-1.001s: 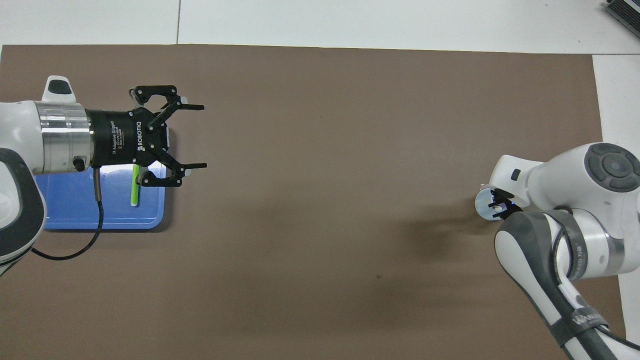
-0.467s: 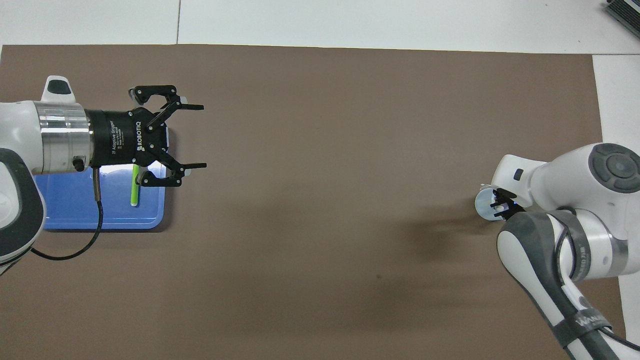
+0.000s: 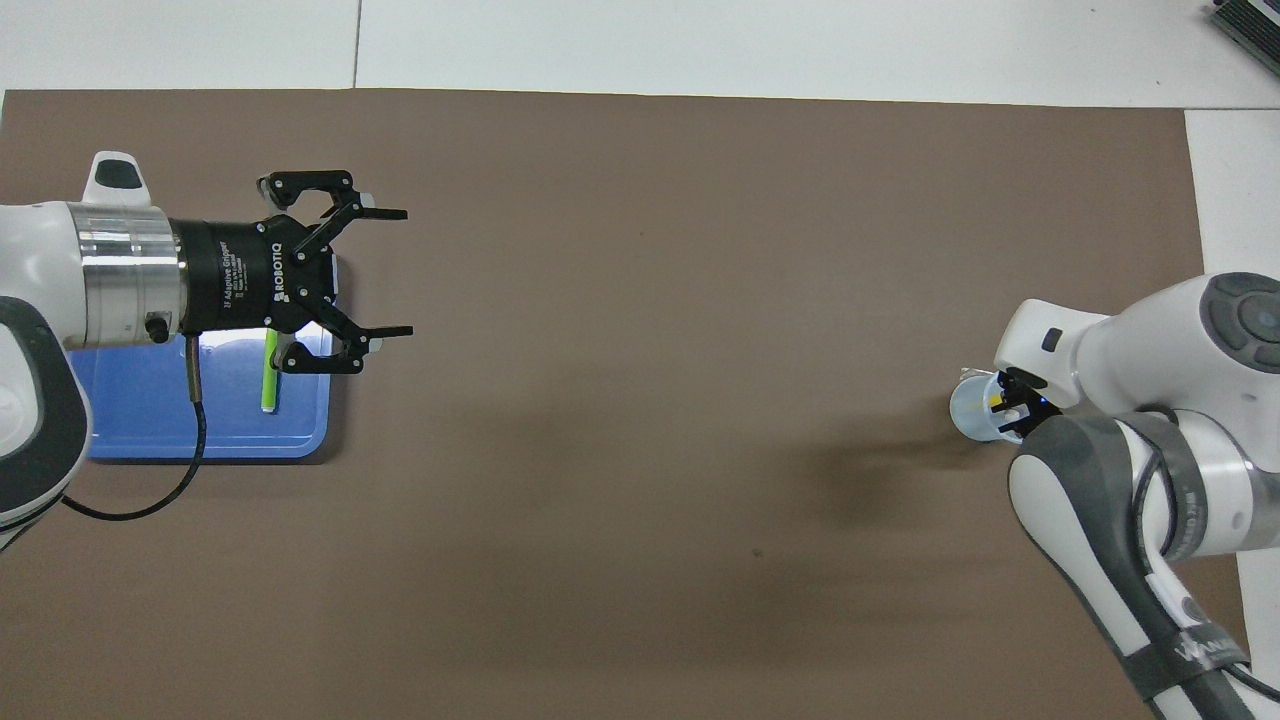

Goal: Right arm passes pens to left for tray arrangement
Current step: 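Lift the purple pen and carry it toward the left gripper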

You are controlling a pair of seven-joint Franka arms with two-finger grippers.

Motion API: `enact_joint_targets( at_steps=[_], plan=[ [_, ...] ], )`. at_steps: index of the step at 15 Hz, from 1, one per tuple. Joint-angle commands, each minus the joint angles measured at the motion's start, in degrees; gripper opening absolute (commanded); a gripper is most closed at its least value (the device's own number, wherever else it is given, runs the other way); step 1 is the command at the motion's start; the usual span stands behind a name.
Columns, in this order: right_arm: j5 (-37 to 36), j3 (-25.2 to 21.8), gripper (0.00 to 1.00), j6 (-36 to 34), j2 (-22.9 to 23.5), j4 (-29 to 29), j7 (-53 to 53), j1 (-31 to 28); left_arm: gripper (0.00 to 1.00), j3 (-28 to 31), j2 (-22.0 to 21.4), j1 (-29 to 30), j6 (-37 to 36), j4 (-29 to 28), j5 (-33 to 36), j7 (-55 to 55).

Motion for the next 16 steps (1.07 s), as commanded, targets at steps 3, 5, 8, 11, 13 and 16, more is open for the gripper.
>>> enact_joint_targets(
  at_steps=[3, 5, 8, 11, 13, 16],
  plan=[
    [1.43, 0.40, 0.00, -4.57, -3.16, 2.17, 9.41, -0.48, 0.99, 0.03, -2.17, 0.57, 0.03, -2.36, -1.23, 0.71],
    [4.32, 0.40, 0.00, -5.18, -3.78, 3.48, 13.19, -0.13, 0.99, -0.06, -2.17, 0.57, 0.12, -2.36, -1.23, 0.54],
    [7.14, 0.49, 0.00, -4.75, -3.78, 6.55, 17.76, 0.13, 1.00, -0.06, -2.17, 0.57, 0.56, -2.36, -1.40, -3.24],
    [7.76, 0.57, 0.00, -5.18, -3.69, 11.38, 25.39, 0.22, 1.00, -0.06, -2.17, 0.66, 0.38, -2.36, -3.16, -5.43],
    [11.00, 0.57, 0.00, -5.54, -3.69, 12.72, 32.77, 0.31, 1.00, -0.06, -2.52, 1.27, 0.29, -2.36, -3.68, -6.93],
    [15.40, 1.45, 0.00, -6.06, -3.69, 12.81, 43.66, 1.45, 1.00, -0.06, -2.61, 1.36, 0.38, -2.28, -4.21, -9.13]
  ],
)
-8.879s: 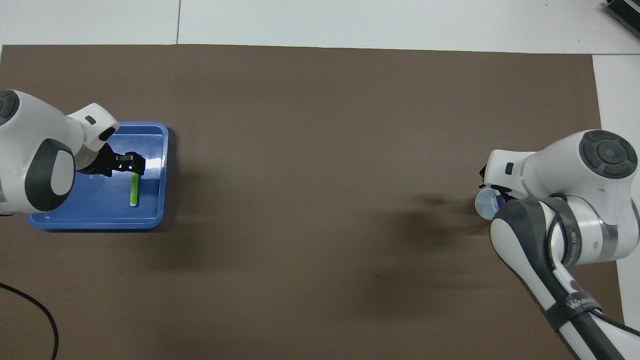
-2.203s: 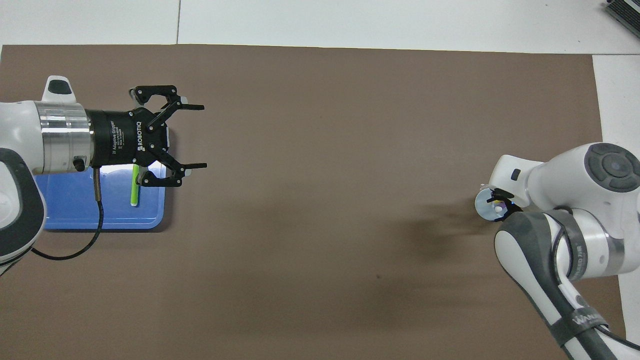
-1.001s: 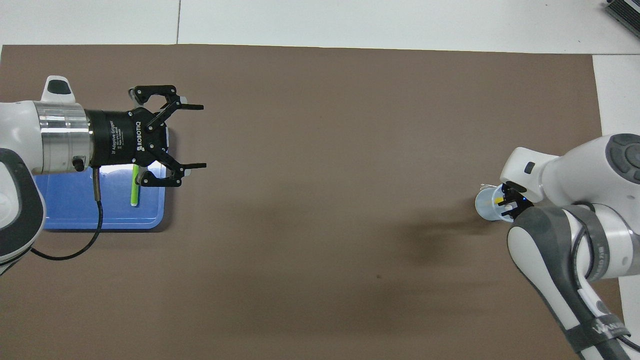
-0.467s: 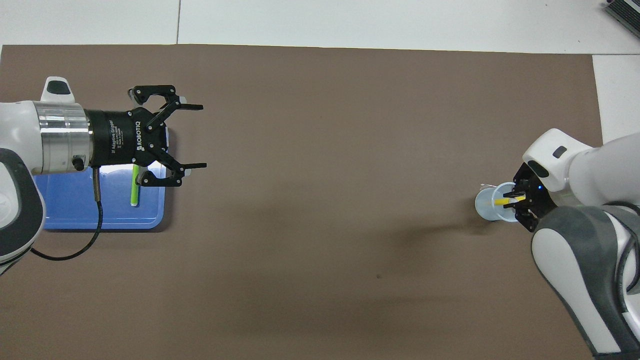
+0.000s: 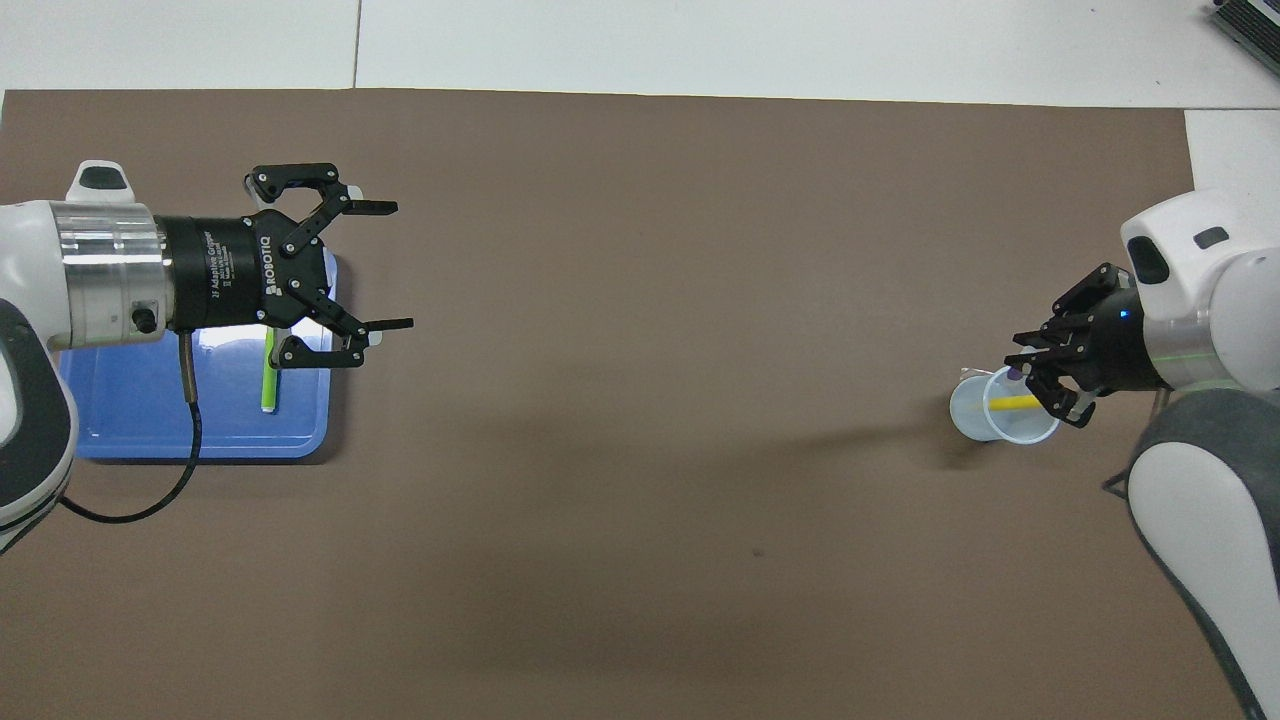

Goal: Right arm passes pens to left for tray arrangement
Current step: 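Lift the purple pen and carry it toward the left gripper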

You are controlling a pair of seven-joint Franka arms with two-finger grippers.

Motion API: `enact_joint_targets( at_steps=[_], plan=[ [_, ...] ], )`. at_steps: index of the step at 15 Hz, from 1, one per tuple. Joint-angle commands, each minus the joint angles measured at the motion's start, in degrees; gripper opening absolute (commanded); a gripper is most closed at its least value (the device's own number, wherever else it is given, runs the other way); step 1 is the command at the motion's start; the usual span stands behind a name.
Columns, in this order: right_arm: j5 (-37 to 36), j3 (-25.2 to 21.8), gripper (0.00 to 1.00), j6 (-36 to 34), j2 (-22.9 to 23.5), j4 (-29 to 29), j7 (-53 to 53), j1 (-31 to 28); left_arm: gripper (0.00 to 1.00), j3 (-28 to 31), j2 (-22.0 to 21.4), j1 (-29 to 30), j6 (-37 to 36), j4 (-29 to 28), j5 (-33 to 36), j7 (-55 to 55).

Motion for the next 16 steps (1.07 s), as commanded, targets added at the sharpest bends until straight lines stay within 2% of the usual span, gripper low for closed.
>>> enact_joint_targets(
  at_steps=[1, 5, 8, 9, 12, 16],
  plan=[
    [4.44, 1.00, 0.00, -1.05, 0.06, 0.44, 12.75, 0.93, 1.00, -0.22, -2.30, 0.61, 0.38, -2.26, -1.36, -1.93],
    [11.38, 1.53, 0.00, 0.09, 0.06, 0.35, 34.63, 5.22, 1.00, -0.22, -2.39, 0.08, 0.55, -2.26, -1.36, -6.05],
    [18.93, 1.53, 0.00, 5.00, -0.38, -1.05, 51.87, 9.09, 1.00, -0.40, -2.83, -0.18, 0.47, -2.26, -1.27, -9.48],
    [21.66, 1.62, 0.00, 7.63, -0.38, -2.19, 56.71, 10.58, 1.00, -0.66, -3.18, -0.18, 0.21, -2.18, -1.10, -10.54],
    [29.67, 1.53, 0.00, 22.37, -0.29, -5.62, 69.11, 17.08, 1.00, -0.92, -4.67, -1.58, -0.23, -2.52, -0.66, -11.42],
    [30.65, 1.62, 0.00, 36.54, 0.23, -8.78, 81.16, 25.26, 1.00, -0.92, -8.62, -4.31, -1.29, -5.94, 2.50, -12.65]
  ],
)
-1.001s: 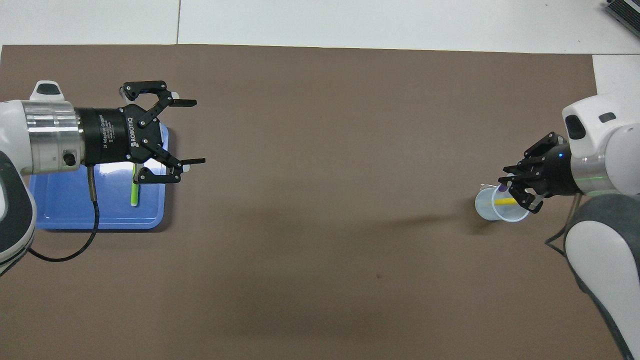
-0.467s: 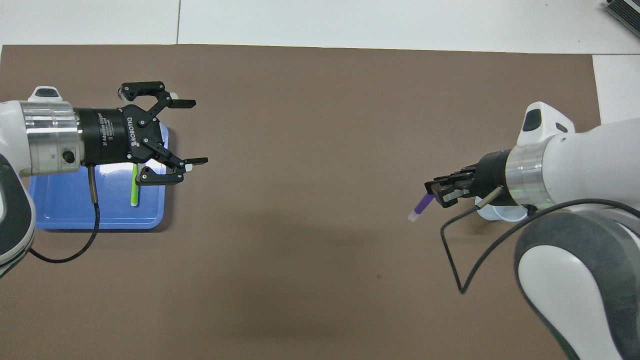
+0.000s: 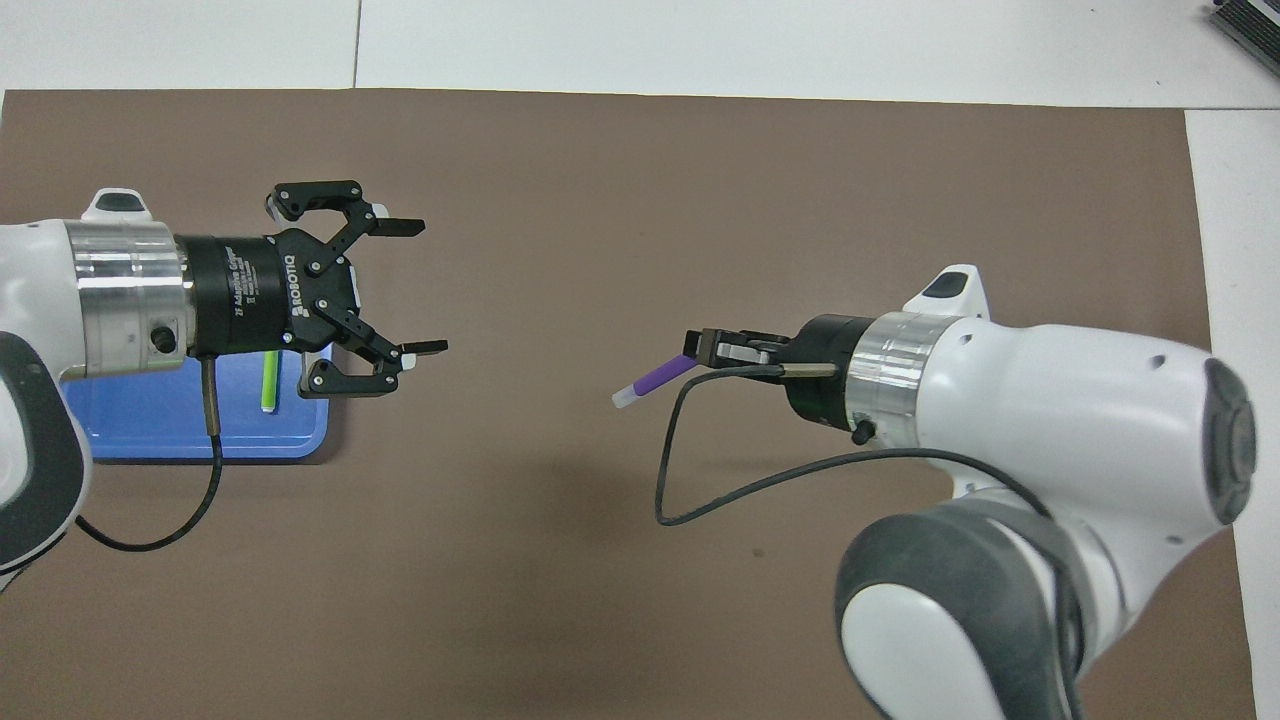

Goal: Right arm passes pens to left for tray arrangement
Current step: 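Lift the purple pen and carry it toward the left gripper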

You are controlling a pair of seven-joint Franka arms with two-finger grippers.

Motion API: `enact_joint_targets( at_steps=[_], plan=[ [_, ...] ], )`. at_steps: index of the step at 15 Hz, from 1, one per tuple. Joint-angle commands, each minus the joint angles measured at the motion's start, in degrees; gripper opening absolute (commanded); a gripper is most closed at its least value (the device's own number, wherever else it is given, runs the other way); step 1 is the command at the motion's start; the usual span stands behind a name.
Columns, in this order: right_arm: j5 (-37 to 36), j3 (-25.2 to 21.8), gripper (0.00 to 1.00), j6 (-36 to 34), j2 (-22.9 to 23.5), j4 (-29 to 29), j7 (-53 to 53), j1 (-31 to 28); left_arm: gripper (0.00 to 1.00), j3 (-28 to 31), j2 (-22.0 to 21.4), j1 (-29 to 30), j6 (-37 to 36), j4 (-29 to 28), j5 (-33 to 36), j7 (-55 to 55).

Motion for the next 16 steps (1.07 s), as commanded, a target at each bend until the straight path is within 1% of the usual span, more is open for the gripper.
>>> enact_joint_targets(
  at_steps=[1, 3, 5, 7, 11, 14, 16],
  plan=[
    [1.76, -0.23, 0.00, 8.88, -0.70, -3.21, 8.04, 4.54, 1.00, 0.52, -4.96, -1.78, -0.59, -4.95, 1.83, -2.36],
    [1.76, -0.23, 0.00, 15.99, -0.78, -4.62, 16.12, 8.32, 1.00, 0.43, -6.19, -2.22, -0.59, -6.27, 2.44, -3.50],
    [1.76, -0.23, 0.00, 21.02, -0.78, -5.50, 20.98, 10.96, 1.00, -0.27, -6.99, -3.18, -0.77, -7.24, 6.73, -7.79],
    [1.76, -0.23, 0.00, 21.83, -0.78, -5.59, 21.78, 11.76, 1.00, -0.80, -7.25, -4.06, -0.86, -7.24, 9.29, -11.14],
    [1.76, -0.23, 0.00, 22.10, -0.70, -5.77, 21.17, 11.94, 1.00, -0.80, -7.25, -4.16, 0.11, -7.68, 9.74, -11.68],
    [1.76, -0.31, 0.00, 22.10, -0.70, -5.77, 20.90, 11.94, 1.00, -2.37, -8.48, -4.25, 2.39, -10.40, 9.74, -11.77],
    [1.76, -0.31, 0.00, 22.18, -0.70, -5.77, 20.82, 11.94, 1.00, -3.87, -9.01, -4.25, 5.54, -11.72, 9.74, -12.99]
  ],
)
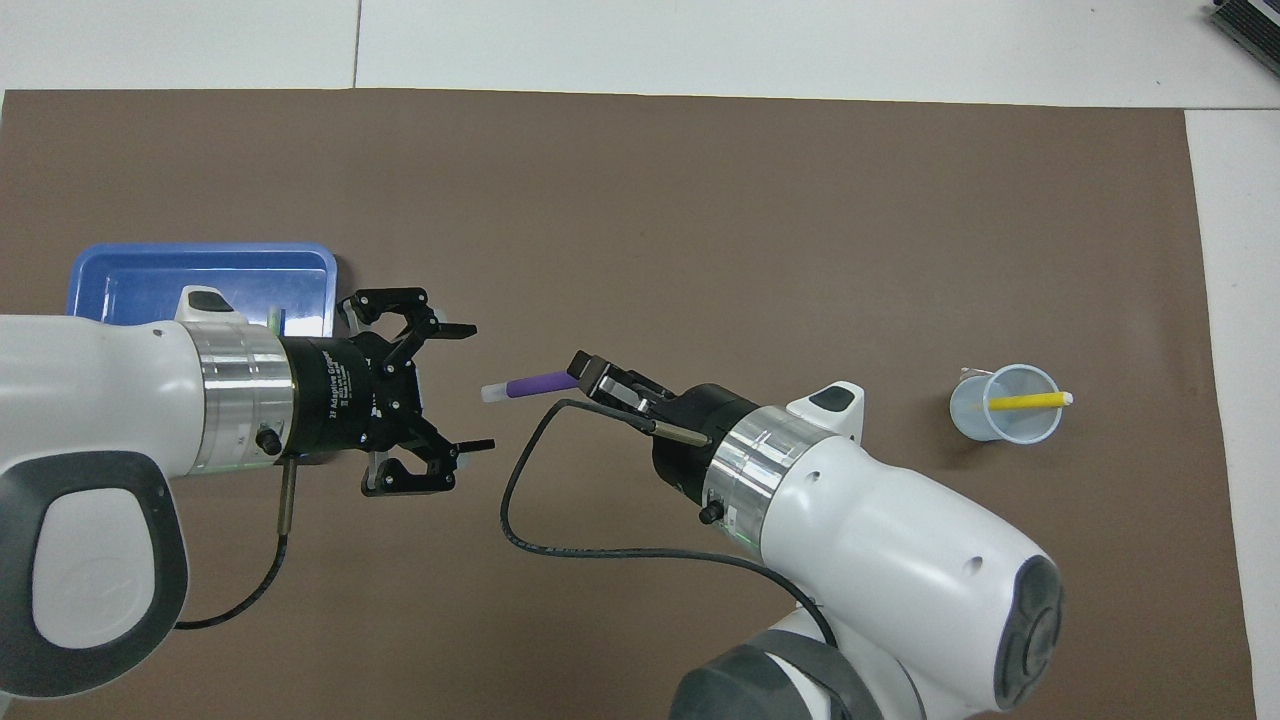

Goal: Right arm passes pens to left for tray arrangement
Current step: 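Close the left gripper around the purple pen held by the right gripper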

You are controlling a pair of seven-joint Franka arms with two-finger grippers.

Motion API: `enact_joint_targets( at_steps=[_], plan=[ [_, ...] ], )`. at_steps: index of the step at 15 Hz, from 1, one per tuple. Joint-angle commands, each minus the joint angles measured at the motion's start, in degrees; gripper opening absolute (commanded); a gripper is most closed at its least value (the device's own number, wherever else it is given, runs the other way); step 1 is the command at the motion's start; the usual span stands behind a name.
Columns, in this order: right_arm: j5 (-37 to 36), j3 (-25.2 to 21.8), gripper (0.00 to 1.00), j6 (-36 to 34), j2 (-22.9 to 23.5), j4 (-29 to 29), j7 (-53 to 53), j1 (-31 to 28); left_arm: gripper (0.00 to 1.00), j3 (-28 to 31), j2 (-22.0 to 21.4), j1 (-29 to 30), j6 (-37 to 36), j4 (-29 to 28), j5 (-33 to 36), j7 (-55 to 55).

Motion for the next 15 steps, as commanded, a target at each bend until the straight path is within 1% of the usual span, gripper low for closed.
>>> enact_joint_targets(
  at_steps=[1, 4, 8, 11, 15],
  plan=[
    [1.67, 0.02, 0.00, 1.36, -0.77, -1.05, -0.87, 0.12, 1.00, -1.77, -2.83, -0.68, 5.03, -3.62, 0.95, -3.11],
    [1.67, 0.02, 0.00, 1.27, -0.77, -1.05, -0.96, 0.12, 1.00, -3.26, -2.91, -0.68, 7.40, -4.41, 0.87, -3.90],
    [1.67, 0.02, 0.00, 1.19, -0.68, -1.05, -1.05, 0.12, 1.00, -5.99, -3.09, -0.68, 13.99, -6.95, 0.87, -5.22],
    [1.67, 0.02, 0.00, 1.27, -0.07, -1.05, -2.62, 0.03, 1.00, -6.52, -3.09, -1.12, 14.79, -7.40, 0.87, -5.31],
    [1.67, 0.11, 0.00, 1.27, 0.55, -0.61, -2.81, 0.03, 1.00, -6.96, -2.39, -1.47, 17.78, -7.49, 0.78, -5.57]
  ],
)
